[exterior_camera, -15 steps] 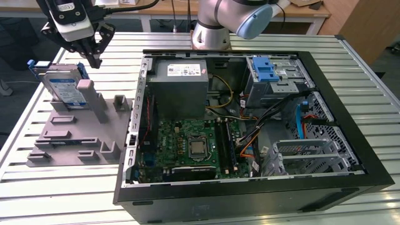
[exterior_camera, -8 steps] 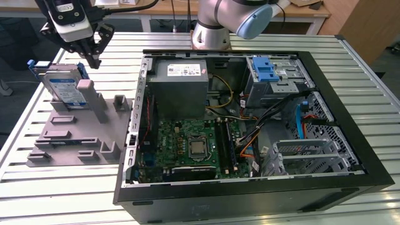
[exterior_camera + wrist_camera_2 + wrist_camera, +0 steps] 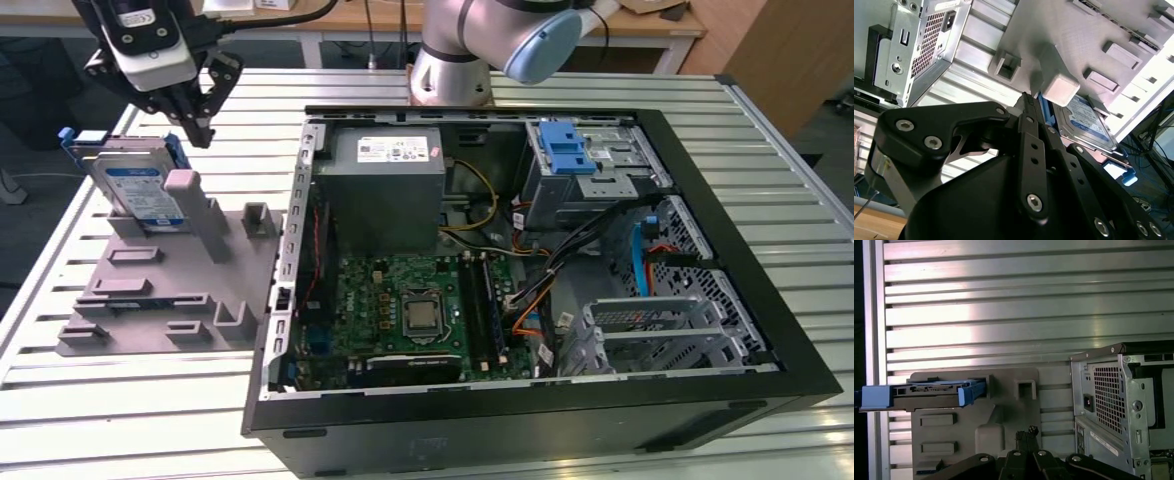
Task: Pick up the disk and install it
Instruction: 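Reach for the disk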
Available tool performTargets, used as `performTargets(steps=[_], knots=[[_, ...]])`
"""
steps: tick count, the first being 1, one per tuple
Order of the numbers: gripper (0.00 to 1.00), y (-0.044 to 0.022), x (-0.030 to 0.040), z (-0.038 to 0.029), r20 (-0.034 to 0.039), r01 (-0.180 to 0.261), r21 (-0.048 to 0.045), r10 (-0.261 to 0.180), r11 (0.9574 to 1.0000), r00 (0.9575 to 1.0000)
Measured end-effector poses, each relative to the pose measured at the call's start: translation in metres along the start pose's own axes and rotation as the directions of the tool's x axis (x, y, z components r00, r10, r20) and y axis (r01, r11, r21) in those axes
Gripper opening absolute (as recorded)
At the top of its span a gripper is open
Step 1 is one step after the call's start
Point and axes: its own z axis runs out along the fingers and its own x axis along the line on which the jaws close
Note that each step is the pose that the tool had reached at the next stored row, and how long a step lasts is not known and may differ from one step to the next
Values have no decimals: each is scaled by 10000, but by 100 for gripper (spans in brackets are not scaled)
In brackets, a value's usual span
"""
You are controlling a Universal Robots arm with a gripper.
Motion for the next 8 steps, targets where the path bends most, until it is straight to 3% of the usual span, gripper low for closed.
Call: performTargets(steps=[8], knots=[[11, -2, 20, 12, -3, 0, 1, 0, 10000, 10000]])
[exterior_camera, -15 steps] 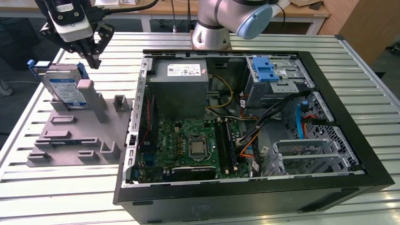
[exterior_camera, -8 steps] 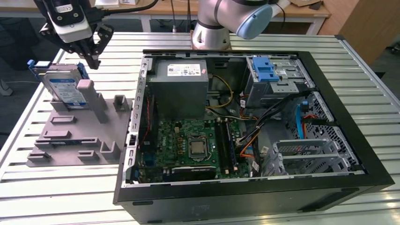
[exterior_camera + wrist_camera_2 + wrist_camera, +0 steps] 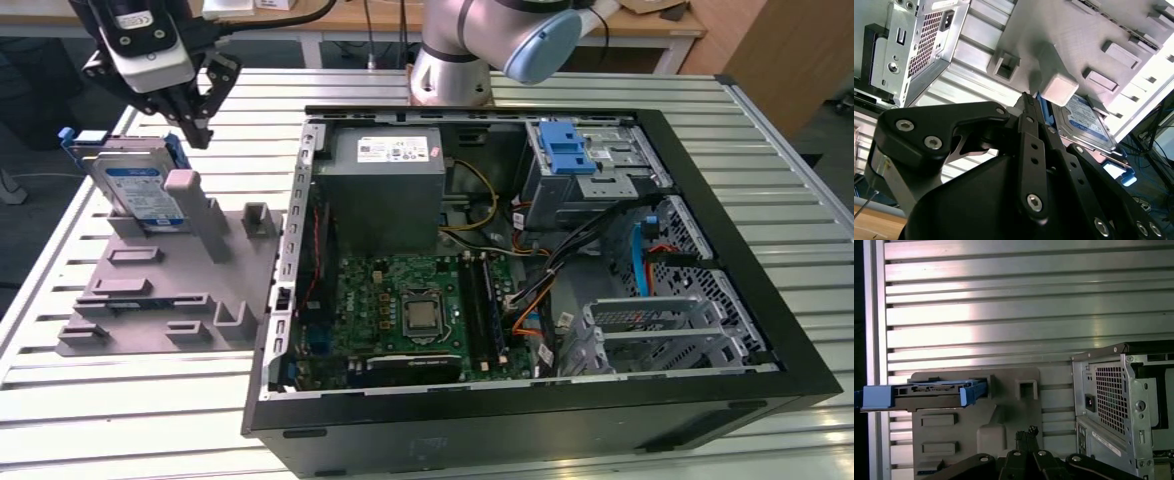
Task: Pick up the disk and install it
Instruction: 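Reach for the disk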
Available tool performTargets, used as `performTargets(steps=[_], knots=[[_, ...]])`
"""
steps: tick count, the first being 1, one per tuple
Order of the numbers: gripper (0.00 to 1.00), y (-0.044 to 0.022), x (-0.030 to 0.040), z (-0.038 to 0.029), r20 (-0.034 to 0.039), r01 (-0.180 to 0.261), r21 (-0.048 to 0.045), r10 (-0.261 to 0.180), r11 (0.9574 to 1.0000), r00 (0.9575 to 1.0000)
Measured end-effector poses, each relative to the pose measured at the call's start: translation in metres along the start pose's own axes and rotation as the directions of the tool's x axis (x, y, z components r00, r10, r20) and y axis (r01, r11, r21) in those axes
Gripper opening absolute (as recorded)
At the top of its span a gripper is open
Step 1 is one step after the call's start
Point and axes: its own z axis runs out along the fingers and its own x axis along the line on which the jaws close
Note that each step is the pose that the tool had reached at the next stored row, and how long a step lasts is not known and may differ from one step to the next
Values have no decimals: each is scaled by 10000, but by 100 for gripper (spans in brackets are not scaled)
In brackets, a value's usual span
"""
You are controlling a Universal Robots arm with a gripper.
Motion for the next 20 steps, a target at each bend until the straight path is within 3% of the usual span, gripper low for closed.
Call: performTargets(steps=[20], knots=[[11, -6, 57, 34, -39, -3, 3, 3, 10000, 10000]])
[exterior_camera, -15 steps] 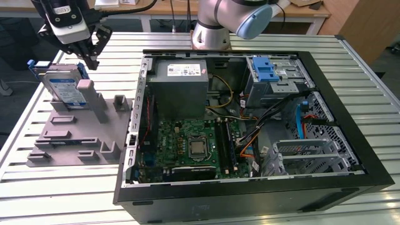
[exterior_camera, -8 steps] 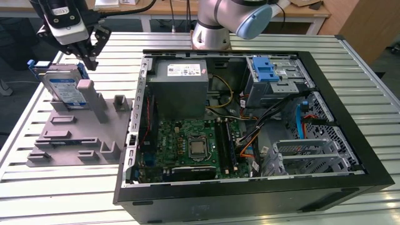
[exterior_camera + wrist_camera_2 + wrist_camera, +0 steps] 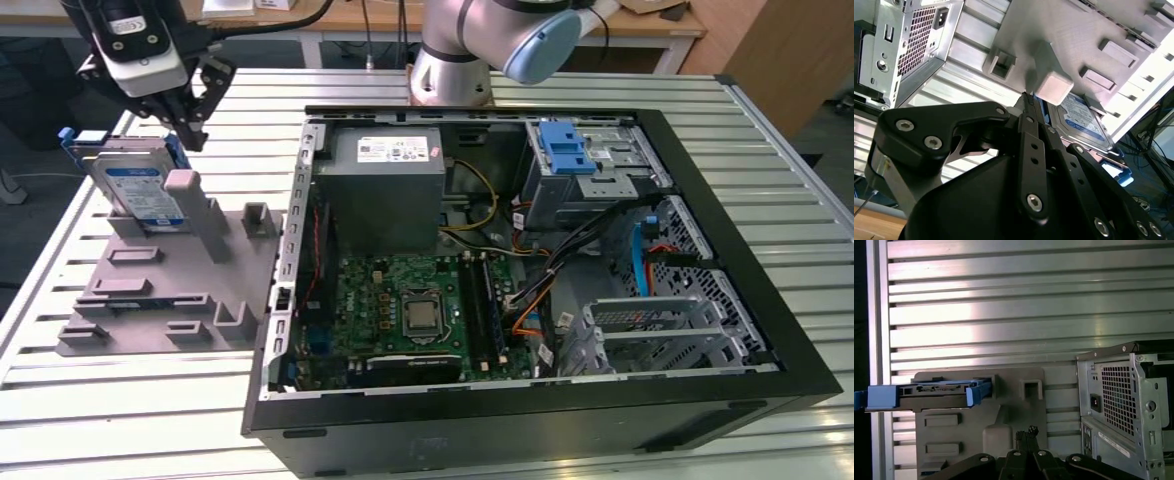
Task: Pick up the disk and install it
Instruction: 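Reach for the disk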
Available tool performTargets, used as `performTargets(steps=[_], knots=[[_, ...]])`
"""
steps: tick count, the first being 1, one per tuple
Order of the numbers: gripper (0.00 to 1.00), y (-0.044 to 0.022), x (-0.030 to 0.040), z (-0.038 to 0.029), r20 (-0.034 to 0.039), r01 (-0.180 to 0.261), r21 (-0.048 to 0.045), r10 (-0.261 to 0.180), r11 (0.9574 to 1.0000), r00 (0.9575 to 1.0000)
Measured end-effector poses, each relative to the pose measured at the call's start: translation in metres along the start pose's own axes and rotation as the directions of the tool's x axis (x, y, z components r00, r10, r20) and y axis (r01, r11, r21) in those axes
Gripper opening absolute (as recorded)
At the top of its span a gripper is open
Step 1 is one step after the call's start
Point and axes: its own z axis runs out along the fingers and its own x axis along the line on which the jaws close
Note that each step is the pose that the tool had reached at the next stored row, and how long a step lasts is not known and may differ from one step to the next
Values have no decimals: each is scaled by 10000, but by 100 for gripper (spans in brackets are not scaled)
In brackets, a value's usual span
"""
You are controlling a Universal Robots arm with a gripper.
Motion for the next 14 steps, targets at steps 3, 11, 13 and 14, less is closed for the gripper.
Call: performTargets(steps=[3, 11, 13, 14], knots=[[11, -1, 7, 5, -3, 1, 0, -1, 10000, 10000], [11, -3, 30, 16, -14, -1, 1, 1, 10000, 10000], [11, -4, 38, 18, -16, -1, 2, 1, 10000, 10000], [11, -4, 46, 20, -16, -2, 2, 2, 10000, 10000]])
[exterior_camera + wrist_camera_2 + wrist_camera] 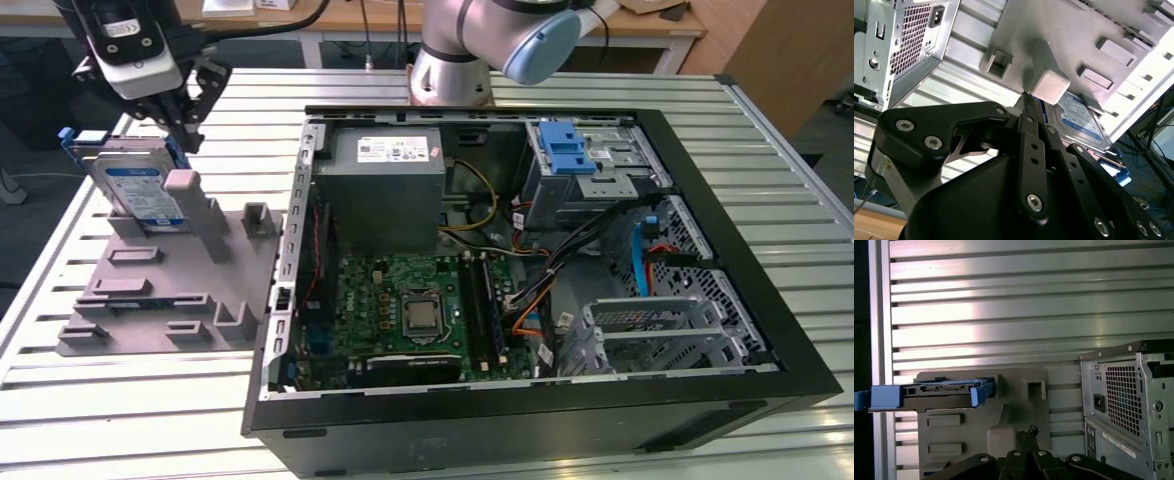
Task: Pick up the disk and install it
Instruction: 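Reach for the disk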
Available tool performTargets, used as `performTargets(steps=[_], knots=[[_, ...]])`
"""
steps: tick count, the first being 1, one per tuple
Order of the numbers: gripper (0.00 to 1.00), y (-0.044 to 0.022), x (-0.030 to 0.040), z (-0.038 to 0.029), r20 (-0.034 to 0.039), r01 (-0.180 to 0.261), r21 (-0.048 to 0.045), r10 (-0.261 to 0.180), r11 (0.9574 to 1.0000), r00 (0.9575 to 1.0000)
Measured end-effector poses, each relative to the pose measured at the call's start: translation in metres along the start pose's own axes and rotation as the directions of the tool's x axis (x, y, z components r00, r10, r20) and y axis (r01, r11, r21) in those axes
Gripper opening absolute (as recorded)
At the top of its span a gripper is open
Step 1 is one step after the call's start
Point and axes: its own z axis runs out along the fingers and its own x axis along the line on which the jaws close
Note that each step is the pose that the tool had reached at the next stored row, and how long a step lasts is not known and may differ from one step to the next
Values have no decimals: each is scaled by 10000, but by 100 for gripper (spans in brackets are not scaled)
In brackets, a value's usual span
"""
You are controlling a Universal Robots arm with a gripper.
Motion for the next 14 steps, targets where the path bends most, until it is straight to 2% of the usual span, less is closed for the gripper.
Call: performTargets(steps=[6, 11, 14], knots=[[11, 19, 110, 8, 0, 2, -1, -2, 10000, 10000], [11, 94, 267, 13, 1, 1, -1, -1, 10000, 10000], [11, 122, 321, 15, 1, 0, 0, 0, 10000, 10000]])
